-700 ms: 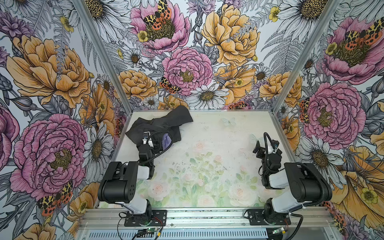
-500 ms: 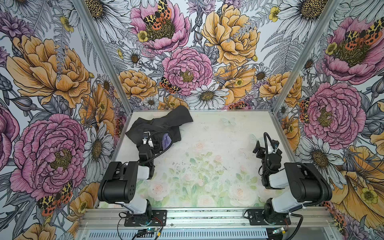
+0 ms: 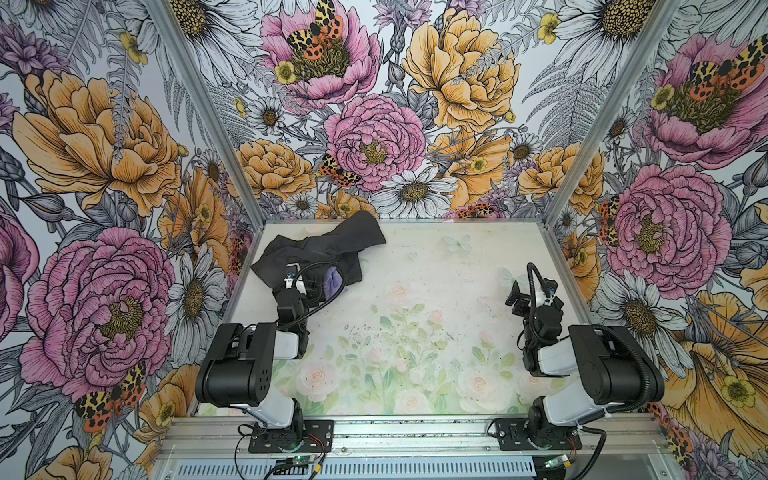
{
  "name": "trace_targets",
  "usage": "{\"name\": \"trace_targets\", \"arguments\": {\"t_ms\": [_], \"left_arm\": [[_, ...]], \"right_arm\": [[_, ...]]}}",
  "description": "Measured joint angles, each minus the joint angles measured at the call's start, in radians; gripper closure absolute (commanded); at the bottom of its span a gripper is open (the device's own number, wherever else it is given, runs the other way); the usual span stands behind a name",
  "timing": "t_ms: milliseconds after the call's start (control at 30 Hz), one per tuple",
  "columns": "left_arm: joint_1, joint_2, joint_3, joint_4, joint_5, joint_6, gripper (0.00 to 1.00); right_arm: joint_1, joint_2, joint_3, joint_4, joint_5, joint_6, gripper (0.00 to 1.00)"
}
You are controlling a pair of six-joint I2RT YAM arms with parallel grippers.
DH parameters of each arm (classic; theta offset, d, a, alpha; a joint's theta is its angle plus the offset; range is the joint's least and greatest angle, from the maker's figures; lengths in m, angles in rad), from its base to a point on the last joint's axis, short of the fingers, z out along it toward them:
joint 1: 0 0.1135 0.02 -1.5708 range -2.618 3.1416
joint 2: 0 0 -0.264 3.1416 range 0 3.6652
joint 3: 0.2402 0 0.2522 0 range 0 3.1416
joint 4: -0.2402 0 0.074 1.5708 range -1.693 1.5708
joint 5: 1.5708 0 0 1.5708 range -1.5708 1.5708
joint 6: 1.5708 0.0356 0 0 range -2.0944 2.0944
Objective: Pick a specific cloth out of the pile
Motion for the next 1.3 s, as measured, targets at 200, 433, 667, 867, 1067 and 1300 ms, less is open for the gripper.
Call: {"name": "trace_targets", "arguments": {"t_ms": [200, 433, 667, 867, 1067, 1300], "left_arm": [[0.002, 0.000, 0.000, 0.000, 0.001, 0.000, 0.01], [-0.002, 0.000, 0.000, 0.001, 0.000, 0.001, 0.01], [-0.014, -0.026, -0.025, 0.022, -0.011, 0.004, 0.01], [-0.105, -0.214, -0.074, -0.024, -0.113, 0.039, 0.01], [-0.276, -0.522, -0.002, -0.357, -0.311, 0.053, 0.01], [-0.344, -0.837, 0.038, -0.760, -0.401, -0.124, 0.04]], "right_arm": [[0.020, -0.004, 0.133, -0.179, -0.031, -0.020, 0.00], [0.029, -0.008, 0.127, -0.208, -0.027, -0.027, 0.03], [0.029, -0.014, 0.102, -0.205, -0.030, -0.033, 0.04], [0.040, -0.168, 0.077, -0.274, -0.040, -0.057, 0.04], [0.060, -0.389, 0.076, -0.426, -0.040, -0.064, 0.04], [0.085, -0.618, 0.081, -0.660, -0.086, -0.041, 0.04]]}}
